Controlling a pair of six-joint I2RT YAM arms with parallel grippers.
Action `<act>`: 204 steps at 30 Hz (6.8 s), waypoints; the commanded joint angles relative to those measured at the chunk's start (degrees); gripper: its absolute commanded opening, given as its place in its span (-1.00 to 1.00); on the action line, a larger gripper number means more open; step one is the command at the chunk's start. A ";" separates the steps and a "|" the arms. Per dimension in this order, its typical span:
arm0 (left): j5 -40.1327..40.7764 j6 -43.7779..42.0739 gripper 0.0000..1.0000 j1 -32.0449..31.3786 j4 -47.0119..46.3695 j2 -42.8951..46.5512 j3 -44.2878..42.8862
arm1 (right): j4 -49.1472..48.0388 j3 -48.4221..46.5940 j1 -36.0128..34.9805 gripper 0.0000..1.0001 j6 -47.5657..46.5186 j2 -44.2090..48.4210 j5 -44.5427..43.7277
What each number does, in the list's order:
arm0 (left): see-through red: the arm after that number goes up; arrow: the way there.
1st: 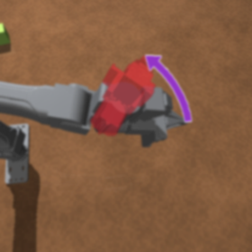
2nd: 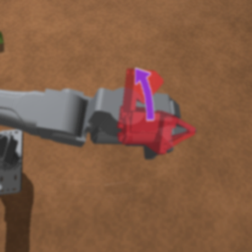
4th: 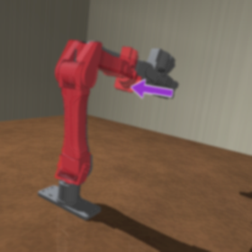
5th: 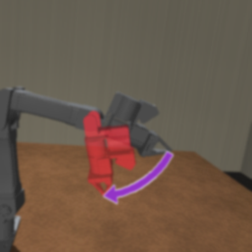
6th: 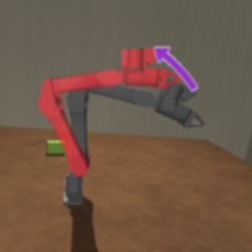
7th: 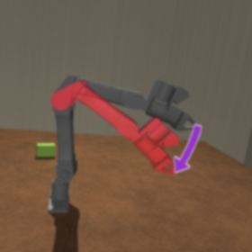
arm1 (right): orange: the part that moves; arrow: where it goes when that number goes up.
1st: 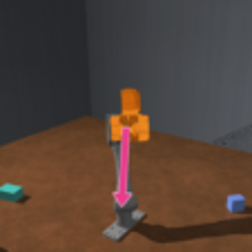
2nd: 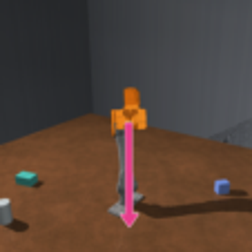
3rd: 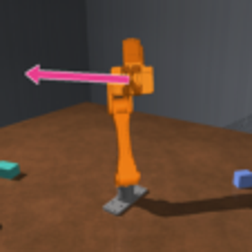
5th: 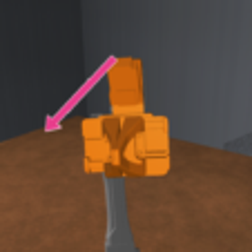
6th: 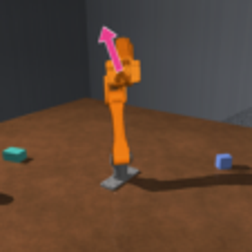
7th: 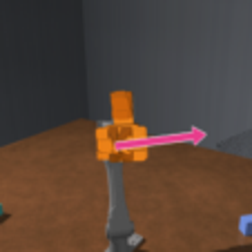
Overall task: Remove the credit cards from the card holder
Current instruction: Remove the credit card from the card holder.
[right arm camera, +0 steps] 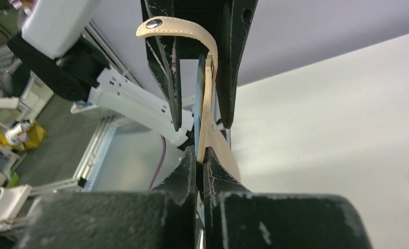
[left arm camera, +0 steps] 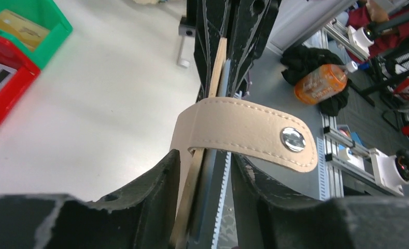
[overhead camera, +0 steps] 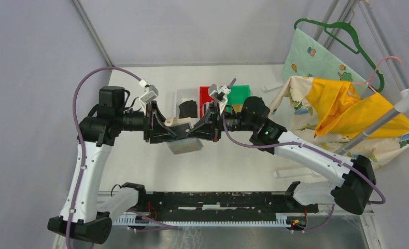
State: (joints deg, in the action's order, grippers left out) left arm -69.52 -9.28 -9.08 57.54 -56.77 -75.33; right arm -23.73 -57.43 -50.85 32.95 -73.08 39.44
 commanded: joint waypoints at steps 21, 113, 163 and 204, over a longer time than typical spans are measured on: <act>-10.76 -24.65 -0.36 0.00 22.04 -4.41 -8.11 | 28.66 -20.04 0.05 -1.00 -16.14 -4.12 9.05; 1.34 28.25 -0.64 0.02 -21.59 1.00 6.06 | -54.50 20.60 -0.37 -1.00 35.89 -7.06 -16.79; 2.23 28.74 -0.79 0.07 -23.45 -0.42 3.55 | -68.63 24.93 -2.41 -1.00 39.10 -9.59 -21.32; 5.79 29.67 -0.91 -0.02 -24.32 -1.94 2.99 | -67.09 28.56 -2.68 -1.00 38.14 -9.10 -21.61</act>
State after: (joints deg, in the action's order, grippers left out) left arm -64.64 19.88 -9.34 35.46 -58.52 -69.14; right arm -87.13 -30.33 -53.15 71.24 -85.06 16.88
